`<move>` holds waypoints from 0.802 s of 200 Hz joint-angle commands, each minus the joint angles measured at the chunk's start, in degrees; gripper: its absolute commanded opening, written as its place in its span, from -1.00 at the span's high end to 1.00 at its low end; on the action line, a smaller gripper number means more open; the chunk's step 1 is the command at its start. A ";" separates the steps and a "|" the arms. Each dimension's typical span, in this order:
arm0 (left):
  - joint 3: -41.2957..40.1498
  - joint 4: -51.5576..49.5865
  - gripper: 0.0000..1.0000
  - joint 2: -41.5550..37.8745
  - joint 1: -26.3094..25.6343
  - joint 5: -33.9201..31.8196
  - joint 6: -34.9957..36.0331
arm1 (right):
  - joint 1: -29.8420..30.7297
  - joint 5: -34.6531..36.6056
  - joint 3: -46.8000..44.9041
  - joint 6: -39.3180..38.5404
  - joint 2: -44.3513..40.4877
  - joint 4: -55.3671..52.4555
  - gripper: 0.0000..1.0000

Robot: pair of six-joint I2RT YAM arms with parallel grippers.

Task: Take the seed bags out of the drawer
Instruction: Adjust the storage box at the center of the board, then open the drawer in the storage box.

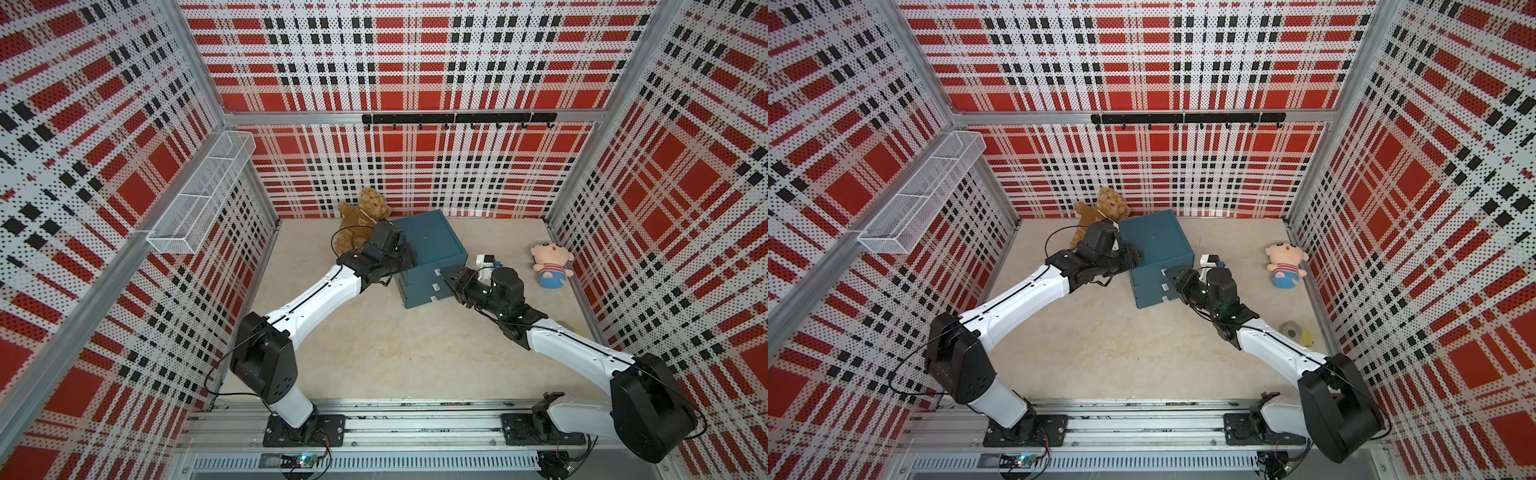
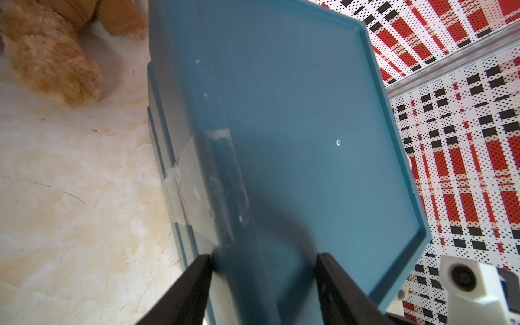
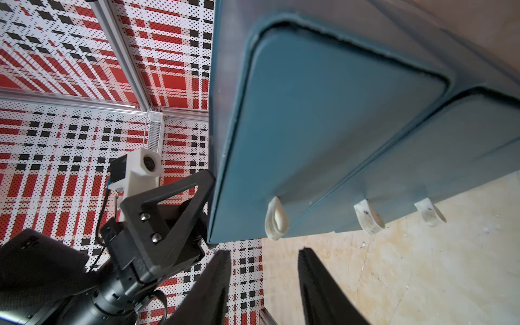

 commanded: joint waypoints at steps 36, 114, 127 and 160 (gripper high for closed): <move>-2.35 -3.53 -0.27 -0.48 -1.64 1.64 -0.15 | 0.34 -0.74 1.18 0.75 3.16 4.55 0.09; -2.70 -3.59 -0.27 -0.84 -1.84 1.53 -0.33 | 0.36 -0.36 4.80 0.22 5.78 4.13 0.29; -2.70 -3.52 -0.27 -0.95 -1.82 1.47 -0.34 | 0.34 -0.40 4.97 0.29 5.94 3.85 0.43; -2.70 -3.54 -0.28 -0.71 -1.82 1.62 -0.19 | 0.34 -0.61 3.87 0.49 5.21 2.82 0.88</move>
